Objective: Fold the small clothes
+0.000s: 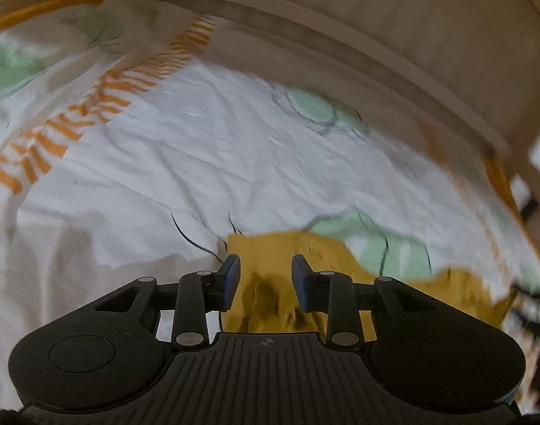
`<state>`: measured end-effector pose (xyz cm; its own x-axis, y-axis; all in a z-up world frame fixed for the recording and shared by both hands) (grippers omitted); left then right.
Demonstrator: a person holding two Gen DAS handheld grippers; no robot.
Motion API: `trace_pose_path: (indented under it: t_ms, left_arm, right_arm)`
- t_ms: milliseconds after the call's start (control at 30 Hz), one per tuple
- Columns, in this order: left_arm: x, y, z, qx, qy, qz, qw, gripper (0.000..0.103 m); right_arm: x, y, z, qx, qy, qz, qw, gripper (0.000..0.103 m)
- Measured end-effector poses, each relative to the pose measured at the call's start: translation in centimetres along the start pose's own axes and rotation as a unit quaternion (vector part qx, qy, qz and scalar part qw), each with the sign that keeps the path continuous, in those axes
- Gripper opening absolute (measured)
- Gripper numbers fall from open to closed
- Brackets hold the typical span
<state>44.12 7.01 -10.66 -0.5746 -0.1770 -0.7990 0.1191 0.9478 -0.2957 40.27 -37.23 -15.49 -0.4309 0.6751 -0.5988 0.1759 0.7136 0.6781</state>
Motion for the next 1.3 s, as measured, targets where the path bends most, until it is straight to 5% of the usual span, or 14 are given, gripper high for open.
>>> trace_pose_path:
  t_ms: [167,333,467,600,800,1100,1300]
  left_arm:
    - [2.0,-2.5,-1.1,0.054,0.040,0.079,0.9947,0.031]
    - [5.0,-5.2,-1.0,0.132,0.092,0.141,0.9768,0.031]
    - [7.1,-5.8,0.0,0.150,0.108,0.156,0.9703,0.031]
    - [6.9,-4.8,2.0,0.111,0.093,0.154,0.9774,0.031]
    - [3.9,-1.0,4.3,0.018,0.053,0.061,0.9966,0.031]
    - [1.2,2.3,4.5,-0.056,0.014,-0.003,0.9983,0.031]
    - [0.5,2.0,4.4,-0.046,0.010,-0.008,0.9989,0.031]
  right_arm:
    - [-0.4,0.5,-1.9,0.000,-0.004,-0.048,0.999,0.067]
    - [1.5,1.1,-3.0,0.006,0.026,-0.134,0.991,0.067]
    - [3.5,1.6,-3.3,0.005,0.051,-0.197,0.979,0.067]
    - [5.0,2.5,-3.5,-0.002,0.063,-0.240,0.969,0.067]
    - [5.6,3.5,-3.4,-0.013,0.070,-0.261,0.963,0.067]
    - [7.5,4.9,-3.5,-0.032,0.098,-0.307,0.946,0.067]
    - [8.9,5.3,-3.1,-0.039,0.120,-0.333,0.935,0.066]
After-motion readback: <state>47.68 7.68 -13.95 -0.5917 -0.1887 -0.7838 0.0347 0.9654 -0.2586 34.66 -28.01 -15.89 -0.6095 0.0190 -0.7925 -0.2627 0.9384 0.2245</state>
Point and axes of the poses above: each gripper's, at about its wrist camera, not at the fingertips, and z roughly the way its jaws point, y to its left, x to its underside, the point moved 10 cm from there along z, roughly the way its jaws point, and after that the axes turned 9 degrees about -y, right-handed, at the moved point
